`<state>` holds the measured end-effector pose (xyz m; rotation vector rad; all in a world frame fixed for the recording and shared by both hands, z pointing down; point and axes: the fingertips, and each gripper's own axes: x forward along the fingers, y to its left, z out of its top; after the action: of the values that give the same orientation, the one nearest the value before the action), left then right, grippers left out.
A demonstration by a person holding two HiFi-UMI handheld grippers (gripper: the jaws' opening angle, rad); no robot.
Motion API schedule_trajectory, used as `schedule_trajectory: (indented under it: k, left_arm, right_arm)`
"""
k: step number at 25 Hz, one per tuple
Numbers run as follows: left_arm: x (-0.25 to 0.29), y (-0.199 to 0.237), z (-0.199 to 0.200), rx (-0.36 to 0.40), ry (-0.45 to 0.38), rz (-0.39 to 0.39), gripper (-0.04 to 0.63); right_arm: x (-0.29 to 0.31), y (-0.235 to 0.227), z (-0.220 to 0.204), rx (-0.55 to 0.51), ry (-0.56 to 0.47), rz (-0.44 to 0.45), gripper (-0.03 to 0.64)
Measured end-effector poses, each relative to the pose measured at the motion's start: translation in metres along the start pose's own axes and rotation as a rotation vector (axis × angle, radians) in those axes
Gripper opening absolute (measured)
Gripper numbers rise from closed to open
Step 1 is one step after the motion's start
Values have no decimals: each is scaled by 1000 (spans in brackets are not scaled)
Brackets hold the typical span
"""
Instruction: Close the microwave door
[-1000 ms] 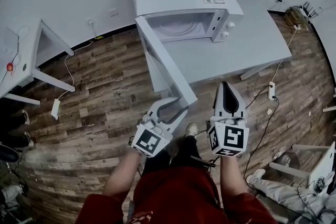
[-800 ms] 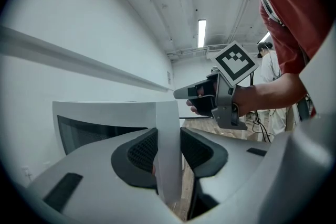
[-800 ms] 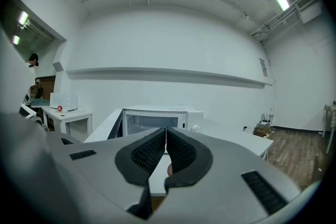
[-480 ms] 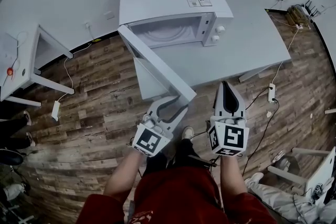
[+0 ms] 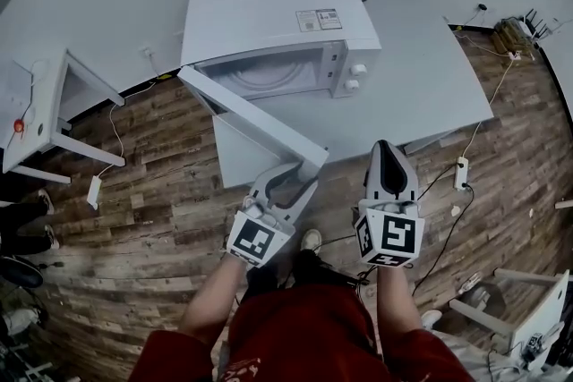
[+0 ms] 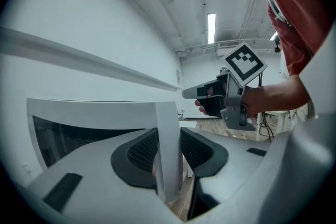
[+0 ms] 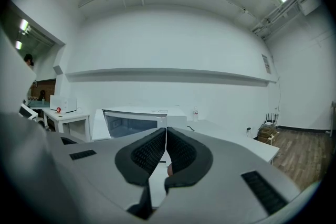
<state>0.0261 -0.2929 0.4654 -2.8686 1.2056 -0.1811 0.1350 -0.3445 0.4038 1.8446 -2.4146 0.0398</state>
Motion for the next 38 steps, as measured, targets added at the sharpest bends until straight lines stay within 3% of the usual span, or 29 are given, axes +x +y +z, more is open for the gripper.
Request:
schedule_trajectory:
  k: [17,38]
  left_arm:
    - [58,19,4,-26,4,124,153]
    - [125,67,7,17,-11,38,100]
  right_arm:
    - [33,-31,2,7,-5,63,29]
    - [103,-61,3,2,11,-18,28]
